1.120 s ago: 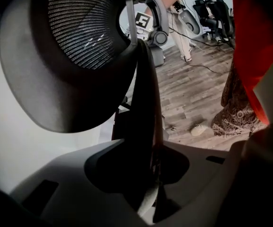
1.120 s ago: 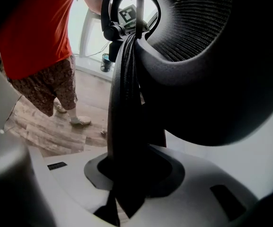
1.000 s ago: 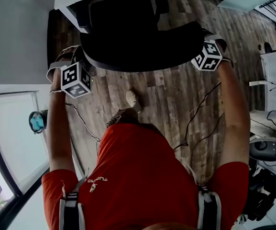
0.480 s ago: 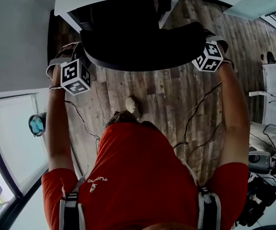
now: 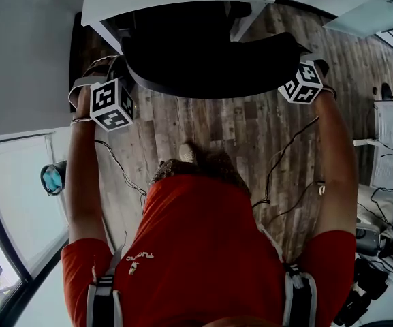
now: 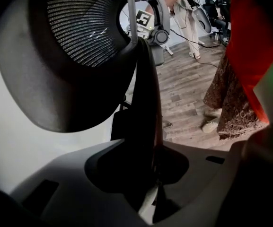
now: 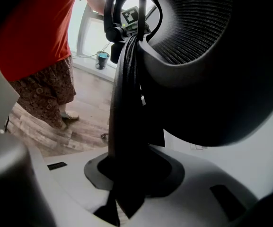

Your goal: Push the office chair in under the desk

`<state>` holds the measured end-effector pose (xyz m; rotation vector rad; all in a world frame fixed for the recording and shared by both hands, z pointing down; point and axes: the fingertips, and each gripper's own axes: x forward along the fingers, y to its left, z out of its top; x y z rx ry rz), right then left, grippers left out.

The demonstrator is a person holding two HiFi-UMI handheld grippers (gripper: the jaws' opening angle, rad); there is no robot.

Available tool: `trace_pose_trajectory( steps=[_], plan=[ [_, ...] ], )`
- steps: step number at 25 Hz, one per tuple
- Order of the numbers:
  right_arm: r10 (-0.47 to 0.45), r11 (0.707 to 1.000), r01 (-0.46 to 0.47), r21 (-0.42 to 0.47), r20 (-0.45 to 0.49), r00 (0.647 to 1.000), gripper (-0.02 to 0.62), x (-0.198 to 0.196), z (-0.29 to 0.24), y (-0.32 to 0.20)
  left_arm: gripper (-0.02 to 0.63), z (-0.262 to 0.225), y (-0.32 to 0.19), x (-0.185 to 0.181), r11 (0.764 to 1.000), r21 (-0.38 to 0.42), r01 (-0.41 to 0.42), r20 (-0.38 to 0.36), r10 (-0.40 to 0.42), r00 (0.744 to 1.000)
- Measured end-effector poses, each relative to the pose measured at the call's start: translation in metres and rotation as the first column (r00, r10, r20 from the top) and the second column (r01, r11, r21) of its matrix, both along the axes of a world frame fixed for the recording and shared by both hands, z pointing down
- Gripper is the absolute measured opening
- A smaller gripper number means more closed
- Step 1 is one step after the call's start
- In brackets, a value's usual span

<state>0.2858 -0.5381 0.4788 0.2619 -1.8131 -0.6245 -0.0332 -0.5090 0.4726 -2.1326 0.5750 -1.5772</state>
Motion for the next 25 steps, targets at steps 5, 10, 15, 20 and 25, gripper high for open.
trace_pose_trajectory(
  steps=[5,10,15,20,25],
  plan=[
    [-0.009,1.000,0.009,-0.002,-0.001,1.000,0.115,0.003,-0.001,-0.018,0.130,-0.002,-0.015,0.003,1.000,0.018,0.009,-0.003,-0.009,1.000],
    [-0.014,1.000,0.014,-0.002,0.006,1.000,0.115,0.003,0.001,-0.042,0.138,-0.001,-0.040,0.003,0.999,0.038,0.022,0.005,-0.023,1.000],
    [-0.026,1.000,0.026,0.001,0.003,1.000,0.115,0.000,0.005,-0.073,0.140,0.005,-0.068,-0.004,0.998,0.000,0.064,0.015,-0.064,0.998],
    [-0.032,0.999,0.031,-0.027,-0.018,0.999,0.115,0.012,0.021,-0.105,0.143,0.009,-0.099,-0.005,0.995,-0.011,0.102,0.024,-0.101,0.995],
    [-0.036,0.999,0.036,-0.030,-0.006,0.999,0.115,0.002,0.016,-0.130,0.147,0.009,-0.131,-0.009,0.994,-0.011,0.112,0.033,-0.111,0.993]
  ],
)
